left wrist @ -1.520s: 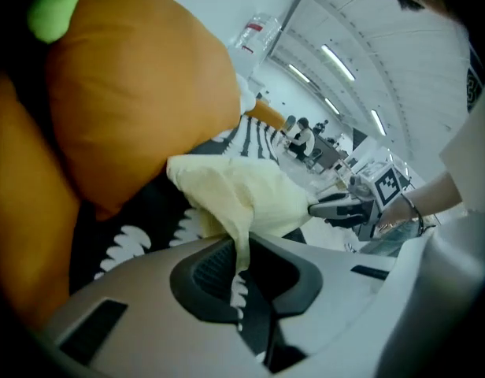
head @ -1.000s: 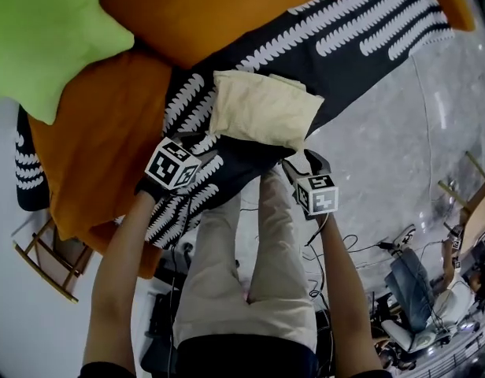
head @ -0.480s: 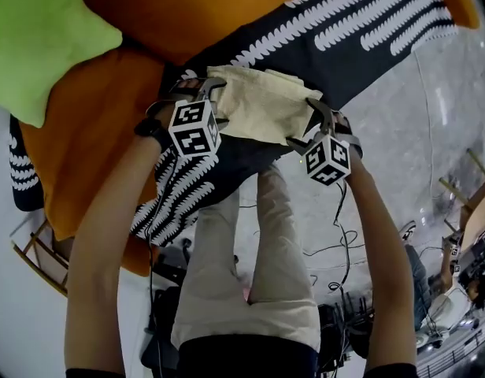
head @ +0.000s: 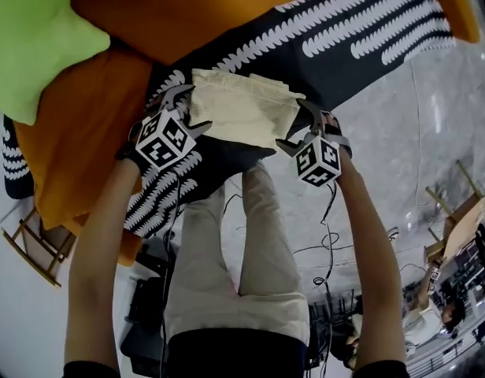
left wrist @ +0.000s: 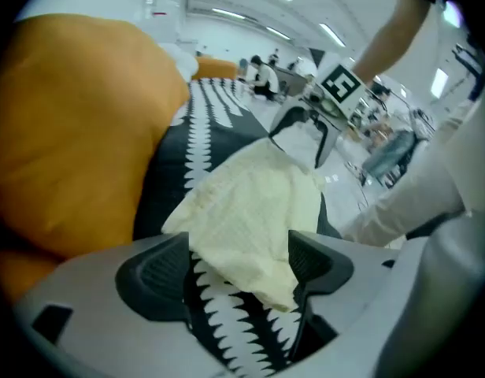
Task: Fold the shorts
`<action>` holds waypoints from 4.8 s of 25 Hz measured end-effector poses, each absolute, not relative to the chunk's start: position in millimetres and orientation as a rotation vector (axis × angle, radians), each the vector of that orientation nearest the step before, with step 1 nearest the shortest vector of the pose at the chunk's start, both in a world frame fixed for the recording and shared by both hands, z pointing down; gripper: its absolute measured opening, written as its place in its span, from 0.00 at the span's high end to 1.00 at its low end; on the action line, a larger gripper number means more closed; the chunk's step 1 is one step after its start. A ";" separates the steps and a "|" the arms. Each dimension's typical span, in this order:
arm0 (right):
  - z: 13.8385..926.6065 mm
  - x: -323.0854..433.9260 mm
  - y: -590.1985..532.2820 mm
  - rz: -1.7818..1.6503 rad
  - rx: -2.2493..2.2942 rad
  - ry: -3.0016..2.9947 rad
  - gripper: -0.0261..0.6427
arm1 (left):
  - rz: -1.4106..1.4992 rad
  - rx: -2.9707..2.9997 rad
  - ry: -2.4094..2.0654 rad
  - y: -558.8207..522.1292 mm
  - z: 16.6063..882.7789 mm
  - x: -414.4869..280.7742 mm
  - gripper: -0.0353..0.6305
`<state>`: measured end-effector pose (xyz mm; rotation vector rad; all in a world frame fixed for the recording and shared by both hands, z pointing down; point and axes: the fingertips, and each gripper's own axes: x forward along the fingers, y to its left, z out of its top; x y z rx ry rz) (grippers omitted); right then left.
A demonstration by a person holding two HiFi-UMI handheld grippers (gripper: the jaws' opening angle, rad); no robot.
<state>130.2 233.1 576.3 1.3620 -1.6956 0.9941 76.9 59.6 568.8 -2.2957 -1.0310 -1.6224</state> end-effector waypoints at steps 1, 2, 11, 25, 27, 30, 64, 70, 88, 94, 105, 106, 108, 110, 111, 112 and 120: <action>568.2 133.4 231.0 1.028 1.409 -1.696 0.20 | -1.652 -2.399 -0.943 50.9 559.9 72.8 0.38; 560.5 136.2 231.1 1.072 1.448 -1.697 0.20 | -1.695 -2.488 -0.860 46.4 552.9 63.5 0.38; 539.9 132.2 123.2 1.068 1.261 -1.894 0.30 | -1.916 -3.530 0.195 80.9 568.4 -43.6 0.38; 573.3 27.4 -23.0 0.867 0.924 -1.862 0.79 | -1.208 -3.964 1.103 13.9 567.6 -93.4 0.86; 560.7 36.7 -12.8 0.842 0.960 -1.853 0.87 | -1.139 -3.963 0.938 19.9 545.4 -82.6 0.88; 540.6 49.1 9.5 0.879 0.996 -1.827 0.88 | -1.077 -3.890 0.682 34.0 513.9 -70.6 0.89; 547.9 -9.4 37.0 0.269 -0.388 -1.868 0.28 | -0.911 -3.469 0.281 78.3 471.3 -35.4 0.90; 532.2 -20.8 43.2 -0.023 -0.685 -1.735 0.24 | -0.913 -3.316 0.128 86.5 454.1 -35.5 0.90; 490.7 -29.6 -46.3 0.187 -0.130 -1.825 0.86 | -1.013 -3.371 0.622 -38.7 455.0 -88.6 0.89; 470.2 -34.5 7.9 -0.227 -0.007 -1.837 0.86 | -1.049 -3.013 0.266 20.4 446.4 -90.1 0.90; 511.1 3.8 84.4 -0.200 0.005 -1.816 0.65 | -1.046 -3.002 0.115 100.9 476.6 -59.4 0.89; 512.6 7.1 76.9 -0.195 0.010 -1.816 0.55 | -1.035 -3.003 0.121 101.5 474.8 -57.7 0.89; 517.0 7.4 58.8 -0.190 -0.028 -1.808 0.38 | -1.018 -2.989 0.108 103.3 471.6 -56.8 0.89; 521.8 -0.7 39.7 -0.211 -0.153 -1.771 0.21 | -1.005 -2.959 0.081 101.2 467.5 -58.4 0.89; 523.3 -5.0 31.4 -0.228 -0.236 -1.740 0.17 | -1.002 -2.941 0.067 98.5 464.7 -59.2 0.89; 524.0 -7.9 24.6 -0.244 -0.319 -1.699 0.14 | -0.999 -2.924 0.058 95.3 461.5 -59.8 0.89; 503.2 -29.5 1.6 -0.282 -0.409 -1.634 0.85 | -0.998 -2.926 0.144 69.9 465.6 -85.2 0.89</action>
